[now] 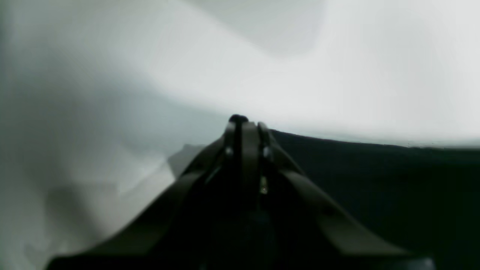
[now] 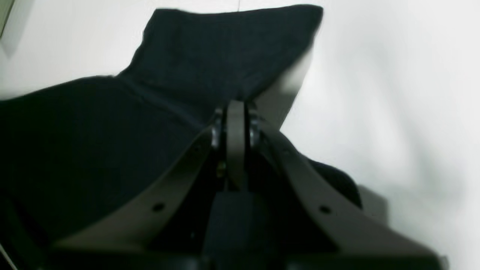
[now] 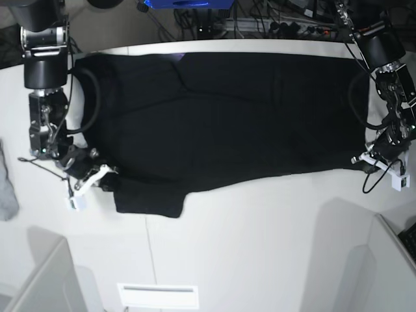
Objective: Fold the T-shirt properly
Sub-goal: 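Lift the hem and fold it over toward the collar edge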
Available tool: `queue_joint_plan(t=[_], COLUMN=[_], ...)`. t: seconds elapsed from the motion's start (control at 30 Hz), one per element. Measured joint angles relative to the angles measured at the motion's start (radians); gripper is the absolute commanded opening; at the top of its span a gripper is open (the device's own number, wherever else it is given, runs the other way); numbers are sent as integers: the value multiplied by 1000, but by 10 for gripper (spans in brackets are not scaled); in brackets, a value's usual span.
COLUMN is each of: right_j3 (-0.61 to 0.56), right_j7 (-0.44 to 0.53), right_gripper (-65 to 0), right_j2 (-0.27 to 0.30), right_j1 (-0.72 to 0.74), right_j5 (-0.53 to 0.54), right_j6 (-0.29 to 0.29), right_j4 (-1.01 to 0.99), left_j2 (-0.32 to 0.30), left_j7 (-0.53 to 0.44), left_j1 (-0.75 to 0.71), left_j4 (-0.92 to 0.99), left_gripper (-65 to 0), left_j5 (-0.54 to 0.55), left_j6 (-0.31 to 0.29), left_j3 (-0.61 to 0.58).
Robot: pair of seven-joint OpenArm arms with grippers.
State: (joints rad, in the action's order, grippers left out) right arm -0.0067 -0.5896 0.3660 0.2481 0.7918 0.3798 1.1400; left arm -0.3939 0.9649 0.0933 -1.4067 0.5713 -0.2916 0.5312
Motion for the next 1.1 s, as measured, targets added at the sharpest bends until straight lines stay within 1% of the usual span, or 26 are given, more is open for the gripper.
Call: queue_joint_plan(t=[0.07,0.13,0.23,0.4,0.47,0.53,0.67,0.8,0.9,1.03,1.1], right_j3=[66,101,109,107,126,167,221,234,256,319,344], right_j7=[-53,-74,-123,-146,-156,-183,-252,-273,-283,-336,-354], right_gripper=[-650,-650,-650,-650,-650,-650,-650,-650,-650,-650,-650], right_j2=[-5,3,5,-2,-3,-21,-43,-45,-58,-86,-89], right_j1=[-2,-3,-6,-40,-59,-77,-92,-100,-146,-178,-188], right_j5=[3,3,3,0,1,-3,0,-1,5,0,4], right_j6=[0,-1,-1,-2,-37,-51,-51,-51,-51,-51,-51], right_j4=[25,48,70,117,141,163,190,209,267,307,319], left_j2=[0,-2,-5,-6,-5,-6,-6,-6,-29,-27,-27], left_j7=[31,41,50,50,48,50,57,89,90,90,90], left_j1=[-2,-10,-48,-77,-95,-115,-125,-135,-167,-183,-182], left_j4=[-16,-40,-97,-126,-129,-132,-132,-139,-185,-217,-214], left_gripper=[-650,-650,-650,-650,-650,-650,-650,-650,-650,-650,-650], left_j5=[5,3,5,5,6,6,6,5,8,7,7], left_j6=[0,-1,-3,-3,-3,-3,-3,-3,-7,-4,-4], left_j3=[27,38,39,39,41,42,43,43,42,45,43])
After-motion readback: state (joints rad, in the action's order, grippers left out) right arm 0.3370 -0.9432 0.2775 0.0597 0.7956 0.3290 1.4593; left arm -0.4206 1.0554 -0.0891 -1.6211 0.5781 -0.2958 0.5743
